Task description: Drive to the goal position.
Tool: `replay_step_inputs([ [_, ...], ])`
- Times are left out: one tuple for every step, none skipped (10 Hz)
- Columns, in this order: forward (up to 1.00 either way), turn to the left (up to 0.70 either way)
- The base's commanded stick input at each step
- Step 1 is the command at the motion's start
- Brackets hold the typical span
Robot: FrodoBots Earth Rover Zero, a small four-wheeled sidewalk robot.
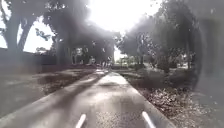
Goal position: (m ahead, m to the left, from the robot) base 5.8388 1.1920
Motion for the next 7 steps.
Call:
replay_step_inputs([
  [0.0, 0.0],
  [0.0, 0.0],
  [0.79, 0.0],
  [0.8, 0.0],
  [0.8, 0.0],
  [0.84, 0.0],
  [0.85, 0.0],
])
